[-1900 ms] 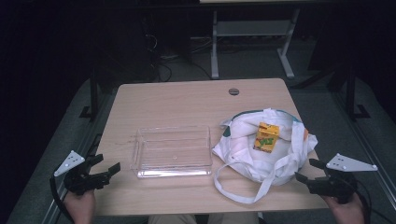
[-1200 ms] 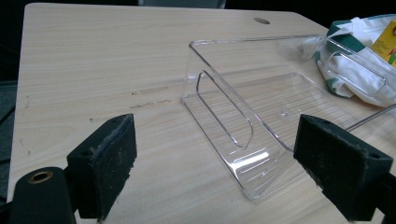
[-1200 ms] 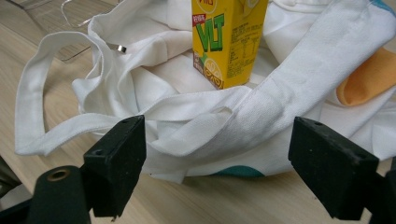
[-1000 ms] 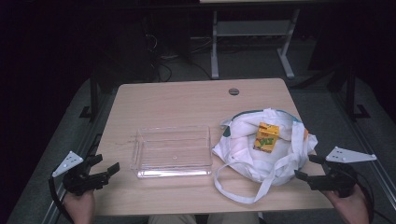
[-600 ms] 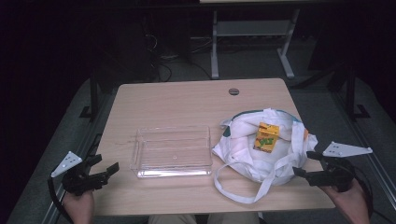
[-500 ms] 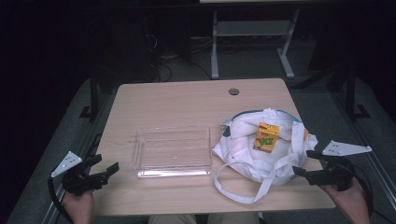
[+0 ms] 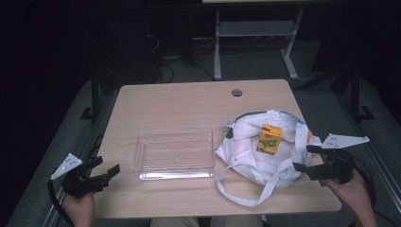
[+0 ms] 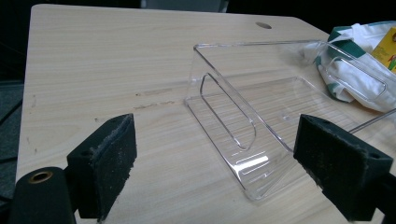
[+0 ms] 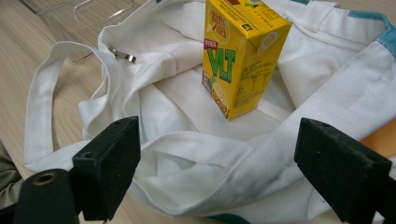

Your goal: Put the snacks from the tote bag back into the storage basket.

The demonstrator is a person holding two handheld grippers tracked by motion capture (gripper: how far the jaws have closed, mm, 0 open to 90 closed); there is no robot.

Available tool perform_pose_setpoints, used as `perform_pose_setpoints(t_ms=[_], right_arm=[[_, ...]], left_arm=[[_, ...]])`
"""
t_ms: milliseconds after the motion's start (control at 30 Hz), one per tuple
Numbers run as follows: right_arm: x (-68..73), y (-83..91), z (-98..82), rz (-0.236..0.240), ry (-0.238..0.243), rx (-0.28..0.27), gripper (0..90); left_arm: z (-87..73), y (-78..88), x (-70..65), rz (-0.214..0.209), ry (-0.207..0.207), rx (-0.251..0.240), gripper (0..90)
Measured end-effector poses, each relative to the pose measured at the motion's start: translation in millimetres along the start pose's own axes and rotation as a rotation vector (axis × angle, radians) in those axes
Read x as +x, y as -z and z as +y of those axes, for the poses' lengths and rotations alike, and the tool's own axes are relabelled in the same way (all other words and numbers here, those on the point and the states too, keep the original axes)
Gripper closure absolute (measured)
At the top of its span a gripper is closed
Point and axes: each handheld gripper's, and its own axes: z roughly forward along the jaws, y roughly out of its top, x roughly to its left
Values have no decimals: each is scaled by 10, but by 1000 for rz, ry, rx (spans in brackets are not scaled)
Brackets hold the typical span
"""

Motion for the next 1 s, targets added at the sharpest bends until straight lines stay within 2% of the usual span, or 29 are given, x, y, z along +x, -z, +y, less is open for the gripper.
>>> perform_pose_setpoints(t_ms=[200,567,1000], right_arm=[[-33,-48,97,11,-1,17,138],[-93,-141,311,15,48,67,139],[-175,-204,539,23,75,85,140]], left_arm=[[-2,1,3,1,3,1,127],[-1,-7,-6,-2,15,-6,127],[-2,-1,-1,-2,14,-6,127]])
